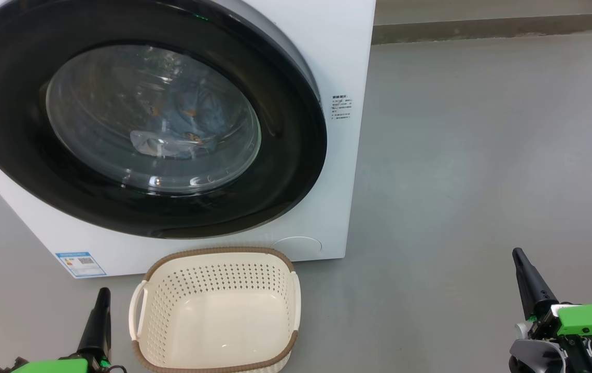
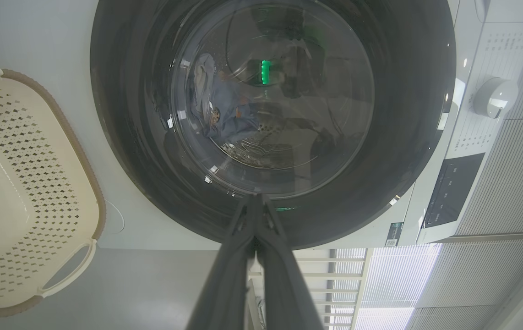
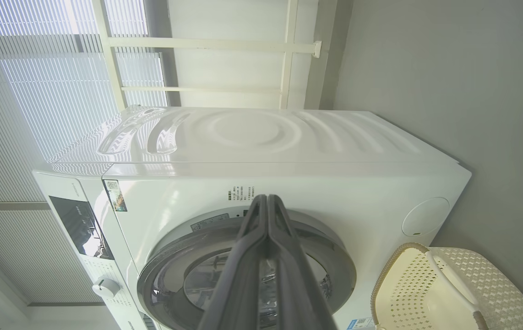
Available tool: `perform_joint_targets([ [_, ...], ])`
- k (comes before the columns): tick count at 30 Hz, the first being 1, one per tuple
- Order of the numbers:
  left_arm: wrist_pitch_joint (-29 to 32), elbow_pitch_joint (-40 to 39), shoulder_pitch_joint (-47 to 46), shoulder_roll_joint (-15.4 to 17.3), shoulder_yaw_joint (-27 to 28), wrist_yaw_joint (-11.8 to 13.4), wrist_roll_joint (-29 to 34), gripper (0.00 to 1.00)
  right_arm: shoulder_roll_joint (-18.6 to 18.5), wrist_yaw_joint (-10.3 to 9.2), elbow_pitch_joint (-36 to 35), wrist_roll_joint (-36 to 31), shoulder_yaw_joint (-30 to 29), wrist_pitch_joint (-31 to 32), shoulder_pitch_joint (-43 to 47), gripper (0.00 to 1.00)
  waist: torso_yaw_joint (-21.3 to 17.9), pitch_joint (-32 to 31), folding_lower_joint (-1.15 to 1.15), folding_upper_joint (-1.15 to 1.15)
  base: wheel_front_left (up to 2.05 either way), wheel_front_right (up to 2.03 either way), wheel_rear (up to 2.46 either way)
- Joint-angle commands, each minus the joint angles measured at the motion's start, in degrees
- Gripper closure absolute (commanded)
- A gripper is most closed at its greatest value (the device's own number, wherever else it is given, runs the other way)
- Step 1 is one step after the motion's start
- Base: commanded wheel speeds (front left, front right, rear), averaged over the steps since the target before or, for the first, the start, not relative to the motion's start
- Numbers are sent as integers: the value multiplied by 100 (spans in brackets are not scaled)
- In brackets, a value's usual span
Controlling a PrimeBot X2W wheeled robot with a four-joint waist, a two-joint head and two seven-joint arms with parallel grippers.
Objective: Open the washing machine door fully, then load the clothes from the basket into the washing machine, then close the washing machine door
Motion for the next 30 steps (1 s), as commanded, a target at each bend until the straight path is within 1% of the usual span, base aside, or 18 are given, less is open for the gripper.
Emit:
perform_joint_targets([
  [1,37,-182,-254,51,187,-5,-40,100,-74,10,-178,62,116,-7,-250,100,0,0,0,0,0,0,0],
  [30,37,-182,-254,51,187,-5,-40,100,-86,10,-179,76,133,-21,-249,100,0,0,0,0,0,0,0],
])
